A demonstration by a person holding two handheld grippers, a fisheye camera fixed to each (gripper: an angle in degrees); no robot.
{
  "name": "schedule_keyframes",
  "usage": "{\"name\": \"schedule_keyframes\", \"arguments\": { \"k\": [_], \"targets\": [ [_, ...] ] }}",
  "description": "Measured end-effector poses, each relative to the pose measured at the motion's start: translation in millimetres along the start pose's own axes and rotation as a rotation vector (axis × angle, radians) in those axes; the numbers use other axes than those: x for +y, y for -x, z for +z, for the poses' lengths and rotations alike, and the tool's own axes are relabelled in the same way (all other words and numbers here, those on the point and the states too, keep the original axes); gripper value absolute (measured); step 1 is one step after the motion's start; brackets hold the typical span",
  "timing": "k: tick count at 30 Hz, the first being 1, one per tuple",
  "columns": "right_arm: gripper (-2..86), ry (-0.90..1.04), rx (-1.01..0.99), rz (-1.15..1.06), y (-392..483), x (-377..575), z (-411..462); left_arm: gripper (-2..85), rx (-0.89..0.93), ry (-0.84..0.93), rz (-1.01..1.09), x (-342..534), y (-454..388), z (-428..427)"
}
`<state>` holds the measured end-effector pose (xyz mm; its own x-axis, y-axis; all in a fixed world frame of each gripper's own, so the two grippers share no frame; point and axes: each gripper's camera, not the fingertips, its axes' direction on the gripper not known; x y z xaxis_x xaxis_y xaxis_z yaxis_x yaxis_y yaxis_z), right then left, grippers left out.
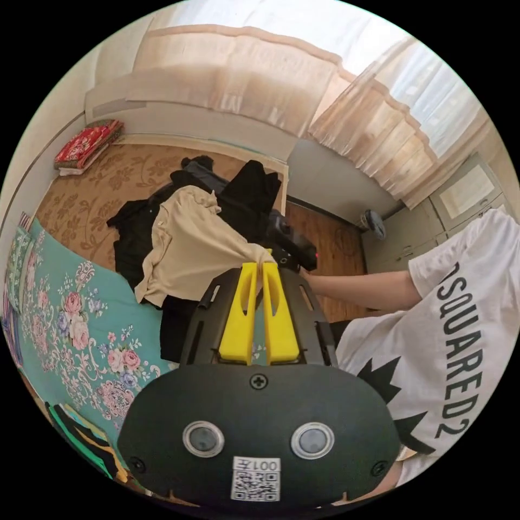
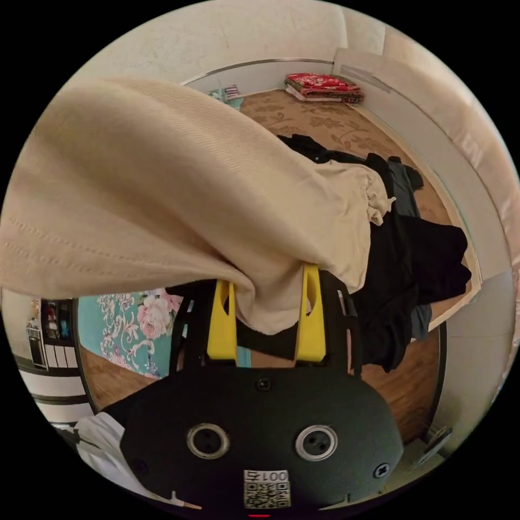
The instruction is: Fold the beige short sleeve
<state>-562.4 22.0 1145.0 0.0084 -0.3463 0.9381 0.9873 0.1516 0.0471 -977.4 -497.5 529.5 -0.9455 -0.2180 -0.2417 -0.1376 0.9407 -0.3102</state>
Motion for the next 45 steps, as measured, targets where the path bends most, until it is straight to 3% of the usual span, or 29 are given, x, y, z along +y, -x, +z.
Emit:
{"name": "schedule_keyframes", "arguments": {
  "k": [3,8,12,18,22,27,29,31,37,42,45],
  "targets": [
    [4.6,-0.049,-0.126,-0.055,-25.1,-3.2,-17.2,-0.9,0.062,-0.142,-0.059,31.4,-15.6,-38.8],
    [2.8,-0.353,-0.374,-0.155,-46.4,13.2,-133.6,-0.8,0.084,-0.391,-0.204,123.9,-45.8,-126.6],
    [2.5,-0.548,-0.425,-0.363,-22.4,15.5,-249.8,-0.8,-0.026,-0.513,-0.253,197.7,-82.0,-192.8],
    [2.1,-0.559,-0.470,-0.719,77.2,-5.5,-385.2,1.6,-0.226,-0.685,-0.315,313.4,-154.4,-282.8],
    [2.0,-0.534,-0.495,-0.771,171.0,-6.2,-429.9,15.6,-0.254,-0.793,-0.411,393.8,-197.2,-290.6],
    [1.9,-0.497,-0.427,-0.870,300.0,12.7,-461.4,22.5,-0.337,-0.672,-0.519,455.9,-220.0,-261.3],
    [1.9,-0.497,-0.279,-0.892,364.1,20.5,-471.0,23.2,-0.298,-0.626,-0.499,477.5,-227.9,-254.5],
    [1.9,-0.504,-0.194,-0.909,408.7,23.8,-476.6,23.0,-0.313,-0.623,-0.473,495.3,-235.6,-256.5],
    [1.9,-0.542,-0.033,-0.960,512.0,23.7,-488.2,15.0,-0.604,-0.630,-0.489,575.0,-249.7,-298.9],
    [1.8,-0.480,-0.147,-0.988,536.8,6.0,-491.7,0.7,-0.653,-0.747,-0.402,649.3,-254.9,-363.0],
    [1.9,-0.468,-0.187,-0.983,538.7,-8.1,-488.7,-0.5,-0.715,-0.806,-0.379,685.8,-260.6,-403.6]
  ]
}}
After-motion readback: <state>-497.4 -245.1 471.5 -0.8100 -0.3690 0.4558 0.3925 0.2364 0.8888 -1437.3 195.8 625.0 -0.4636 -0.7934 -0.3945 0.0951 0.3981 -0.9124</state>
